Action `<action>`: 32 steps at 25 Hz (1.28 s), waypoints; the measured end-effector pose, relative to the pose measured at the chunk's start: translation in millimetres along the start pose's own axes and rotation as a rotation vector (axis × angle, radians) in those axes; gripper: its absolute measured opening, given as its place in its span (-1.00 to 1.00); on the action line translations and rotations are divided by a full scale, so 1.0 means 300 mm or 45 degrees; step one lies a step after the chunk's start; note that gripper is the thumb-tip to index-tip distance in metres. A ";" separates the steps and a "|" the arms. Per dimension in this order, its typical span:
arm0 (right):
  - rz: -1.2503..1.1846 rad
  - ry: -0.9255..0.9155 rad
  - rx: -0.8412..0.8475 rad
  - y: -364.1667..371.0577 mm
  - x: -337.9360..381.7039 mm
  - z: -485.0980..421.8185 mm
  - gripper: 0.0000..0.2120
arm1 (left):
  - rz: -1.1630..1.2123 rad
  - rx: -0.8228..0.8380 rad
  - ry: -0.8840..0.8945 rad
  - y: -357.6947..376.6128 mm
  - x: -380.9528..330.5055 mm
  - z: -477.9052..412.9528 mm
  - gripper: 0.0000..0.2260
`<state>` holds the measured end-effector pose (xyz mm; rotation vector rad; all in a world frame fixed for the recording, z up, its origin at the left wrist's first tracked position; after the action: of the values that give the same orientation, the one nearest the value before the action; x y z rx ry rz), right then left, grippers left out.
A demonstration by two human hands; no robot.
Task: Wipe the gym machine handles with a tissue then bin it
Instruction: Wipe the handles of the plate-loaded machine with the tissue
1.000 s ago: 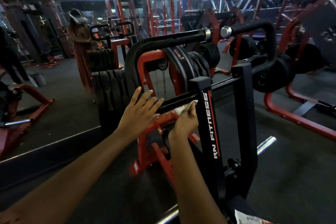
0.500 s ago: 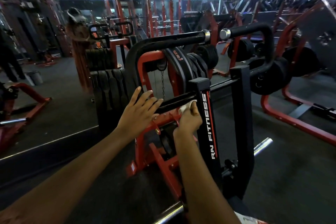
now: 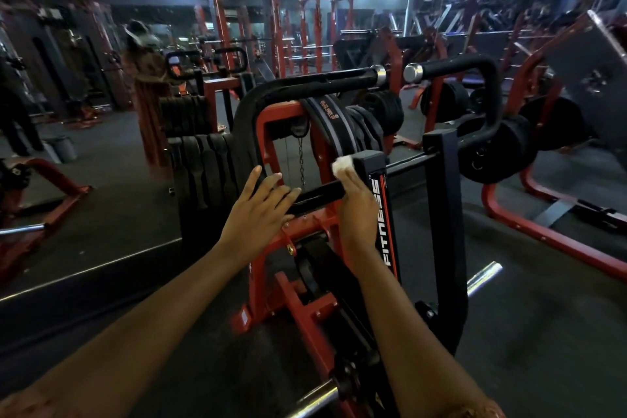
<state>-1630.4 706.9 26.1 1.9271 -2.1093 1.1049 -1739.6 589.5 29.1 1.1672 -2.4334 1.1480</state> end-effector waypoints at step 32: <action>0.414 0.516 0.243 -0.340 0.062 0.615 -0.69 | 1.500 0.857 0.287 -0.038 -0.330 0.365 -0.60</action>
<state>-1469.4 595.8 -54.7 1.2910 -2.1846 1.6466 -1650.5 562.5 -85.9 -0.5321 -2.5454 2.3125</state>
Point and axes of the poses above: each hand's wrist, its own z-axis away from the middle knuckle, its own y-axis out of the palm, x = y × z, the point moved 4 cm from there along -z, towards the middle knuckle, and after that the axes turned 14 degrees about -y, right-handed, at the moved point
